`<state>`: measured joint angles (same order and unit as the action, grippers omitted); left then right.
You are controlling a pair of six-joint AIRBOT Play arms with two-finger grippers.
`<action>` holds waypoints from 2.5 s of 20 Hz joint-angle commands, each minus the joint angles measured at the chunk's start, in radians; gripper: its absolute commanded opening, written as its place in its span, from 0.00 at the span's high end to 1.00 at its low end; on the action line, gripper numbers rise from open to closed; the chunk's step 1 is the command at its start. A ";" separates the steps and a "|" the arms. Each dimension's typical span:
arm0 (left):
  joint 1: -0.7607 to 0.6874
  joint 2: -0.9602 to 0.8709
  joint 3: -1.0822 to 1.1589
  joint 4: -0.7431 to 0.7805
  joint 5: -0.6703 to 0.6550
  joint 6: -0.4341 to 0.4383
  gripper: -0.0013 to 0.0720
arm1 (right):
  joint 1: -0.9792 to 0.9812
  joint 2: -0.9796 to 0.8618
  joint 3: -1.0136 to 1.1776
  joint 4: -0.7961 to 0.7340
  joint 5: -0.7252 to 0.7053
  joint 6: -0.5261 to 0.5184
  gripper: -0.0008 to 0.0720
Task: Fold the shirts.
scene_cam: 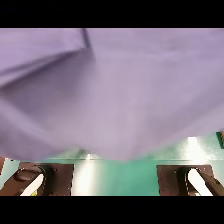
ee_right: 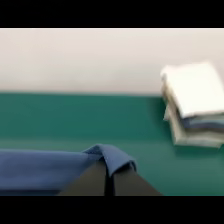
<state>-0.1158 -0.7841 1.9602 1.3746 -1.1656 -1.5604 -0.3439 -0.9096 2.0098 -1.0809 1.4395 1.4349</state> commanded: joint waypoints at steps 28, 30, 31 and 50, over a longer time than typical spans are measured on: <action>0.001 -0.773 -0.551 0.033 0.024 0.089 0.95 | 0.192 -0.571 -0.666 -0.123 -0.176 -0.024 0.97; 0.002 -0.773 -0.606 0.033 0.039 0.052 0.95 | 0.200 -0.529 -0.781 -0.123 -0.217 -0.024 0.97; 0.002 -0.773 -0.623 0.033 0.042 0.039 0.95 | 0.209 -0.516 -0.819 -0.114 -0.232 -0.024 0.97; 0.001 0.033 -1.564 -0.308 -0.049 -0.107 0.32 | 0.143 -0.181 -0.876 -0.089 -0.173 -0.032 0.50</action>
<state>-0.1150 -0.8745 0.5533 1.2194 -1.2636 -1.6478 -0.2020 -1.1118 1.1347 -1.1751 1.2728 1.4029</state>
